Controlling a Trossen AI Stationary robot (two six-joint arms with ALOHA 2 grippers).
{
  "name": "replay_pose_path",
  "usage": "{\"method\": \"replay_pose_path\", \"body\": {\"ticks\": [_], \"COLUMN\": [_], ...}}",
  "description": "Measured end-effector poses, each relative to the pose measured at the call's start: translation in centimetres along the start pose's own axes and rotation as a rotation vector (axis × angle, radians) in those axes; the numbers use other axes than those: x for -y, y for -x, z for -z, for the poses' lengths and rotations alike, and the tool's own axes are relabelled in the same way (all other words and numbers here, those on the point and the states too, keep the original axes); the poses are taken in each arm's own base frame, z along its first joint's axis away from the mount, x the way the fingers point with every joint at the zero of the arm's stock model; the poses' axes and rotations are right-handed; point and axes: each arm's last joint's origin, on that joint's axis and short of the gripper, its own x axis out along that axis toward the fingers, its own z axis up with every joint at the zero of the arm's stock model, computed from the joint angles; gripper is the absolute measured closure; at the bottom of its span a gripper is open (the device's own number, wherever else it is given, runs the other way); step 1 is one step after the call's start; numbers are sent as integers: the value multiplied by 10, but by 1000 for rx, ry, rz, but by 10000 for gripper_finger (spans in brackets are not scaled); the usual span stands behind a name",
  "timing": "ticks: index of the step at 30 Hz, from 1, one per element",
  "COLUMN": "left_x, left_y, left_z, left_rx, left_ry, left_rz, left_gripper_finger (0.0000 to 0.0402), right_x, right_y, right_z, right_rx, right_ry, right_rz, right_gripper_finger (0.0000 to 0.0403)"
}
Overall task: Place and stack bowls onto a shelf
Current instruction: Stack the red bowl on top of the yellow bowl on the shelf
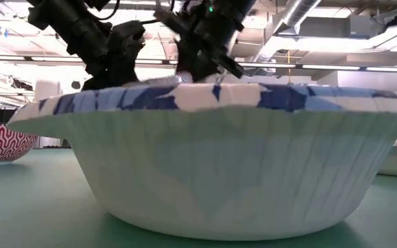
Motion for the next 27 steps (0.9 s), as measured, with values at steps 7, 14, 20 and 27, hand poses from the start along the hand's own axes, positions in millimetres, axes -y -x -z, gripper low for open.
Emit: {"method": "replay_pose_path", "body": {"ticks": [7, 14, 20, 27], "left_x": [6, 5, -12, -66], "left_y": [8, 32, 76, 117], "left_z": [-20, -73, -150, -220], "left_rx": [-62, -75, 38, 261], "left_ry": [-123, -222, -255, -161], "left_rz": [-9, -104, -210, -396], "left_gripper_finger": [399, 400, 400, 400], "right_x": [-3, -13, -10, 3], "right_y": [18, 64, 117, 144], "right_z": [-11, -39, -60, -70], "right_rx": [-79, -61, 1, 86], "right_ry": [59, 89, 80, 24], "right_rz": [-4, 15, -6, 31], "right_gripper_finger": [208, 150, 149, 149]}}
